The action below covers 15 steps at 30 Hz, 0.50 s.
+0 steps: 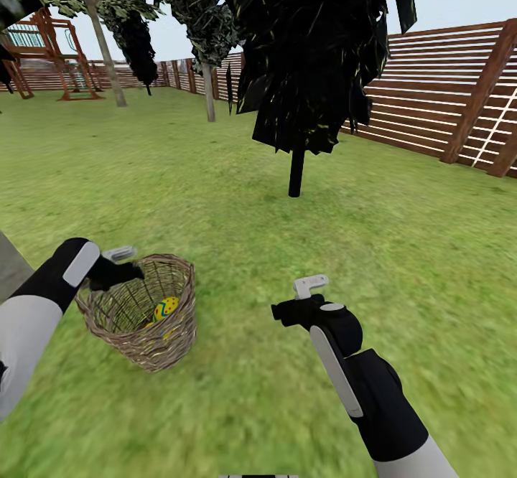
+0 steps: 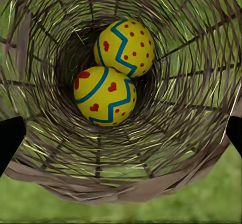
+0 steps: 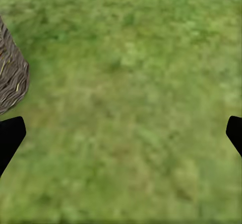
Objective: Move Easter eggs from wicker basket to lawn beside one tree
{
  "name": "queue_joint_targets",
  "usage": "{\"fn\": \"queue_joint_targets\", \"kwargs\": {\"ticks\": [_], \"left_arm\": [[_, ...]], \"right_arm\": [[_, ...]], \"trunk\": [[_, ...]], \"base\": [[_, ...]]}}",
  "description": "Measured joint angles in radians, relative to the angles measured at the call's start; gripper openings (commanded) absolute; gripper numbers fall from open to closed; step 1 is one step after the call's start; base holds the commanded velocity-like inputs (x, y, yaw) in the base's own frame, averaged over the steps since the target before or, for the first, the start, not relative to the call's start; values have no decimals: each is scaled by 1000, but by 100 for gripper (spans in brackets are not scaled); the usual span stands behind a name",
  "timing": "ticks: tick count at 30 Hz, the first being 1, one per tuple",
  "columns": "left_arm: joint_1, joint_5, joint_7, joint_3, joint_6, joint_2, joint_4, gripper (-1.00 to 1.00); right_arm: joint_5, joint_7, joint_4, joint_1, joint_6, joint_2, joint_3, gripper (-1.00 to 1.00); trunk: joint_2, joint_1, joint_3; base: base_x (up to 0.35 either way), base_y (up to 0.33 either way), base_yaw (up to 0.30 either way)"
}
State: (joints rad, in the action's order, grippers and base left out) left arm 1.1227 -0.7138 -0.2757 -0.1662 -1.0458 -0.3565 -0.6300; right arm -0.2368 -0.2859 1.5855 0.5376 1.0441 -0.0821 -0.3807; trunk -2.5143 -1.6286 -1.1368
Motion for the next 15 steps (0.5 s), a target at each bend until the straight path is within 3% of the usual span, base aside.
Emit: {"fn": "queue_joint_targets", "kwargs": {"ticks": [5,11,15], "left_arm": [[14,-1,3,-9,0,-3,47,100],[17,-1,4,-9,0,-5,75,100],[17,-1,4,-8,0,-4,79,100]], "right_arm": [[-3,1,1,10,0,-2,12,100],[-4,3,1,109,0,-11,22,100],[-4,3,2,185,0,-19,23,100]], "trunk": [[0,0,0],[0,0,0],[-1,-2,-15]], "base": [[0,0,0],[0,0,0],[0,0,0]]}}
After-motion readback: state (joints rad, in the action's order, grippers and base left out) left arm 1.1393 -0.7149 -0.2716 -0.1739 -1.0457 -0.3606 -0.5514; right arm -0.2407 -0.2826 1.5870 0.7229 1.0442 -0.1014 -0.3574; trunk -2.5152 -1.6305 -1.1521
